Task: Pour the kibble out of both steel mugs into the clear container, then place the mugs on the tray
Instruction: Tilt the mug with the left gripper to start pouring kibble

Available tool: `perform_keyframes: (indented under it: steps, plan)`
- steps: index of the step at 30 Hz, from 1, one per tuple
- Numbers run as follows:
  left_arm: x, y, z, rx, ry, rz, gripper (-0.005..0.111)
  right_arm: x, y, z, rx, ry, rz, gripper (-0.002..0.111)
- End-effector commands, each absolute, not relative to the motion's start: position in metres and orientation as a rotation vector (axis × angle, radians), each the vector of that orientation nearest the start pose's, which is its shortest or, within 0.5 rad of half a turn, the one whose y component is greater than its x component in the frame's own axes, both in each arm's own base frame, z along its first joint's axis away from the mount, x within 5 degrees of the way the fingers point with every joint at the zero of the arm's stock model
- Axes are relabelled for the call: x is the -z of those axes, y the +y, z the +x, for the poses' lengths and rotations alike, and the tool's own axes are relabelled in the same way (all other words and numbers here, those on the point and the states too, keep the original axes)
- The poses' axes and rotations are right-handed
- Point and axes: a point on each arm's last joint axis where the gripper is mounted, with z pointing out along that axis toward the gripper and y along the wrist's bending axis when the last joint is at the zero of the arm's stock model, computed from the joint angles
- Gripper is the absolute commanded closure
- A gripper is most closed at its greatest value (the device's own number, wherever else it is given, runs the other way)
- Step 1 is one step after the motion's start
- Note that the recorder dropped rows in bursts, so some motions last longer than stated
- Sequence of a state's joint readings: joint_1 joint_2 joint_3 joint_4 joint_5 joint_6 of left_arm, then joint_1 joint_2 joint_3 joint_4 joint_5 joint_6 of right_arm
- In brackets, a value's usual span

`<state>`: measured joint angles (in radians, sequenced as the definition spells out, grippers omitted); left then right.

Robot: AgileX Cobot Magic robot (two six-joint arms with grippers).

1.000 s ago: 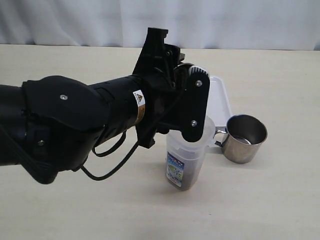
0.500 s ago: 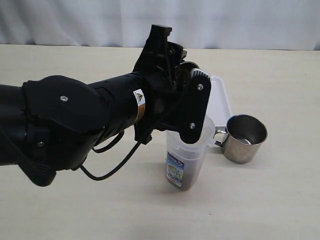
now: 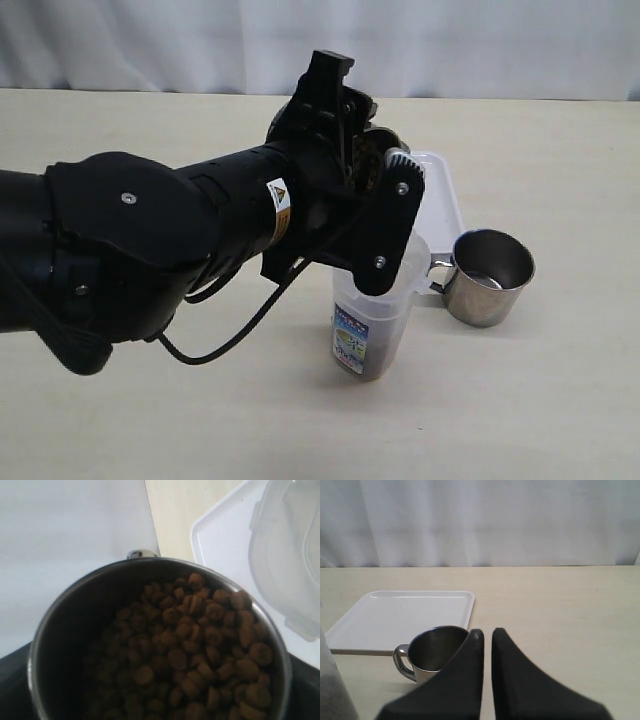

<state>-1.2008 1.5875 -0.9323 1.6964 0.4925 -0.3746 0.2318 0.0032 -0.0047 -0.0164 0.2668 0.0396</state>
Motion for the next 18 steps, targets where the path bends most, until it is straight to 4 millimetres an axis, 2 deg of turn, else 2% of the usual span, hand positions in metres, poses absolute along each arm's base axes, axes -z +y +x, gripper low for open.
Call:
perform_keyframes:
  steps: [1,8,18]
  plan:
    - [-0.2594,-0.2991,0.1607,-0.622,0.862,1.830,0.107,-0.1894,0.0125,0.0536,-0.187,1.740,-0.180,0.104]
    - [-0.2599,-0.3028,0.1540,-0.620,0.826,1.838,0.107,-0.1894,0.0125,0.0536,-0.187,1.740,-0.180,0.104]
    - [-0.2602,-0.3018,0.1555,-0.654,0.819,1.831,0.107,-0.1894,0.0125,0.0536,-0.187,1.740,-0.180,0.104]
